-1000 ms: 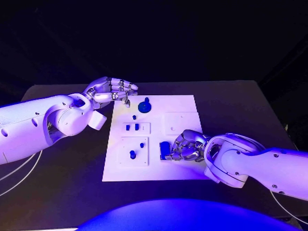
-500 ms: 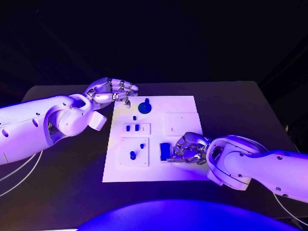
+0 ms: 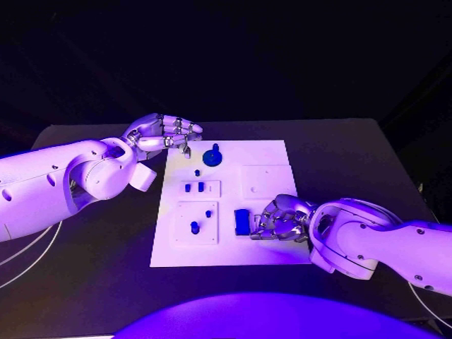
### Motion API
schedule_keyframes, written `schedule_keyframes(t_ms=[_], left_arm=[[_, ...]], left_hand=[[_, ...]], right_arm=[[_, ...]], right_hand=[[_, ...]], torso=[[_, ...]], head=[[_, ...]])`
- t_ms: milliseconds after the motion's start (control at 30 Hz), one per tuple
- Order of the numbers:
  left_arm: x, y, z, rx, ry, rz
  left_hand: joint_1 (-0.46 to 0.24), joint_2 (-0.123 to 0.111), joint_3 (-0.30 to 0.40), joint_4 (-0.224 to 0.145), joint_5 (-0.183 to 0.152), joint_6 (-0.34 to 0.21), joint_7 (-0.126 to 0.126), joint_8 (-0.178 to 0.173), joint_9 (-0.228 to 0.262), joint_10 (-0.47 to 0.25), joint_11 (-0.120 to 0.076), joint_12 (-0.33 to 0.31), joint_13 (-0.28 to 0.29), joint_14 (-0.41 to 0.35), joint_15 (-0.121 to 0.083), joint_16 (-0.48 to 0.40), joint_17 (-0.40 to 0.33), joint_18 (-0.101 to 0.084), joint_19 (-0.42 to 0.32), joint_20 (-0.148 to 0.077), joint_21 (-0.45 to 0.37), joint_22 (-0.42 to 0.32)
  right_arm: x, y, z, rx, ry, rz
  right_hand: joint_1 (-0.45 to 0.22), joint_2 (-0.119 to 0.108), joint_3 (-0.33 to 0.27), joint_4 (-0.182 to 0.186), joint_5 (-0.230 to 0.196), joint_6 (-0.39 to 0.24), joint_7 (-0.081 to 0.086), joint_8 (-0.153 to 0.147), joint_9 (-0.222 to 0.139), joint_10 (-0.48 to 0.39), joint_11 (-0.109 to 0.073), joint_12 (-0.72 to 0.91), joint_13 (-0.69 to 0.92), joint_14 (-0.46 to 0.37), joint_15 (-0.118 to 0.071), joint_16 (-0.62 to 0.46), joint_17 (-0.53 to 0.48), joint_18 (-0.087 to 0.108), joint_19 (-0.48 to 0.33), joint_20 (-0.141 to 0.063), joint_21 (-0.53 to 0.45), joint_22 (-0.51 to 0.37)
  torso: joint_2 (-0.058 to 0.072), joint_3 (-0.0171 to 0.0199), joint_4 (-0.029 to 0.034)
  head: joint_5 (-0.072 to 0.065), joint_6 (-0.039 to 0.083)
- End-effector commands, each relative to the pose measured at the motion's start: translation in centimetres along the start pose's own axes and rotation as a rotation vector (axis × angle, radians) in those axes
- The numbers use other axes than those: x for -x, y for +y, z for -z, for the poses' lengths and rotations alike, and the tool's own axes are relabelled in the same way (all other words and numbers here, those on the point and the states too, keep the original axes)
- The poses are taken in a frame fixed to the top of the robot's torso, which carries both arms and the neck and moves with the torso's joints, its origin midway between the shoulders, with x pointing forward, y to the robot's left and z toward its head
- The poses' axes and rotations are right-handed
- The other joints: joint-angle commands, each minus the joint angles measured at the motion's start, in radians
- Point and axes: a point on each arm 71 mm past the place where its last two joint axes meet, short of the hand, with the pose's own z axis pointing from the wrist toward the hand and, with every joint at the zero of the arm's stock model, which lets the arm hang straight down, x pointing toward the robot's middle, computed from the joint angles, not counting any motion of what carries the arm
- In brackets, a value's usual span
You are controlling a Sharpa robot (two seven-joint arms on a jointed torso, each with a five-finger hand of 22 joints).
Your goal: Assemble the parts on the task board
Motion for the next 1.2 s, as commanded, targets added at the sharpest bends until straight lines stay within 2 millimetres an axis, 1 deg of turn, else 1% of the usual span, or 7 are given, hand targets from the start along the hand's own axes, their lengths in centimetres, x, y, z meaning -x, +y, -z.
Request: schedule_keyframes(t_ms=[33,200,500,733,800,967,1200], left_arm=[[-0.2,-0.1,0.0,-0.009,0.018,0.009],[-0.2,-0.1,0.0,-0.012,0.021,0.010],[-0.1,-0.3,0.2,-0.032,0.007,0.006],[-0.1,-0.4,0.2,-0.042,0.000,0.004],[-0.1,-0.4,0.3,-0.044,-0.001,0.004],[-0.2,-0.5,0.3,-0.046,0.001,0.004],[-0.1,-0.4,0.4,-0.042,0.001,0.004]], left_hand=[[-0.004,0.007,-0.002,0.003,0.005,0.001,0.006,-0.003,-0.001,0.000,0.003,-0.006,-0.001,-0.007,-0.002,-0.007,-0.001,0.006,-0.002,0.001,-0.005,-0.002],[-0.004,0.007,-0.002,0.003,0.005,0.001,0.006,-0.003,-0.001,0.000,0.003,-0.006,-0.001,-0.007,-0.002,-0.007,-0.001,0.006,-0.002,0.001,-0.005,-0.002],[-0.004,0.007,-0.002,0.004,0.005,0.001,0.006,-0.003,-0.002,0.001,0.002,-0.007,-0.001,-0.008,-0.002,-0.007,-0.001,0.006,-0.002,0.002,-0.007,-0.002],[-0.004,0.009,-0.001,0.004,0.005,0.002,0.005,-0.002,-0.001,0.003,0.001,-0.006,-0.001,-0.008,-0.002,-0.007,-0.001,0.006,-0.001,0.002,-0.007,-0.003],[-0.004,0.009,-0.001,0.004,0.005,0.002,0.005,-0.002,-0.001,0.003,0.001,-0.006,-0.001,-0.008,-0.002,-0.007,-0.001,0.006,-0.001,0.002,-0.007,-0.003],[-0.004,0.009,-0.001,0.004,0.005,0.002,0.005,-0.002,-0.001,0.003,0.001,-0.006,-0.001,-0.008,-0.002,-0.007,-0.001,0.006,-0.001,0.002,-0.007,-0.003],[-0.002,0.010,-0.001,0.003,0.005,0.004,0.004,-0.002,-0.001,0.004,0.001,-0.005,-0.001,-0.008,-0.003,-0.007,-0.001,0.006,-0.001,0.002,-0.007,-0.003]], right_arm=[[1.3,0.3,0.7,0.069,-0.050,-0.012],[3.5,-0.3,2.0,0.083,-0.116,-0.032],[5.9,-3.4,3.5,0.002,-0.159,0.007],[5.6,-5.9,4.1,-0.071,-0.181,0.090],[5.4,-6.4,4.1,-0.083,-0.184,0.105],[4.6,-6.5,3.5,-0.087,-0.193,0.135],[3.8,-6.3,2.6,-0.099,-0.195,0.143]], right_hand=[[-0.001,-0.017,0.013,0.000,-0.002,-0.018,0.007,-0.016,-0.007,0.021,0.012,-0.007,0.138,0.098,0.009,-0.007,0.228,-0.003,0.008,0.002,-0.012,0.175],[0.007,-0.032,0.032,-0.001,0.001,-0.043,0.024,-0.049,-0.024,0.015,0.027,-0.015,0.133,0.096,0.022,-0.012,0.217,-0.001,0.002,0.012,-0.030,0.171],[0.023,-0.035,0.054,-0.003,0.002,-0.028,0.024,-0.060,-0.032,0.002,0.027,-0.038,0.115,0.088,0.023,-0.028,0.187,0.004,-0.004,0.016,-0.059,0.164],[0.016,-0.049,0.055,0.001,-0.012,-0.019,0.024,-0.064,-0.035,-0.002,0.027,-0.045,0.110,0.088,0.023,-0.029,0.186,0.005,-0.005,0.017,-0.063,0.163],[0.010,-0.051,0.056,0.001,-0.016,-0.016,0.024,-0.067,-0.037,-0.022,0.028,-0.080,0.082,0.081,0.024,-0.044,0.158,0.012,-0.017,0.017,-0.110,0.152],[-0.003,-0.055,0.061,0.003,-0.019,-0.010,0.024,-0.072,-0.040,-0.032,0.028,-0.104,0.063,0.075,0.023,-0.058,0.137,0.017,-0.027,0.018,-0.144,0.143],[-0.016,-0.057,0.061,0.003,-0.022,-0.004,0.023,-0.072,-0.040,-0.027,0.026,-0.099,0.067,0.078,0.023,-0.054,0.145,0.015,-0.022,0.017,-0.131,0.146]], torso=[[-0.001,0.0000,-0.0011],[0.000,-0.0013,0.0001],[0.000,-0.0018,-0.0024],[0.000,0.0004,-0.0010],[-0.001,0.0000,-0.0023],[0.000,-0.0001,-0.0051],[0.001,0.0001,-0.0027]], head=[[0.001,0.000],[-0.002,0.002],[-0.009,0.007],[-0.017,0.009],[-0.017,0.010],[-0.016,0.010],[-0.015,0.006]])
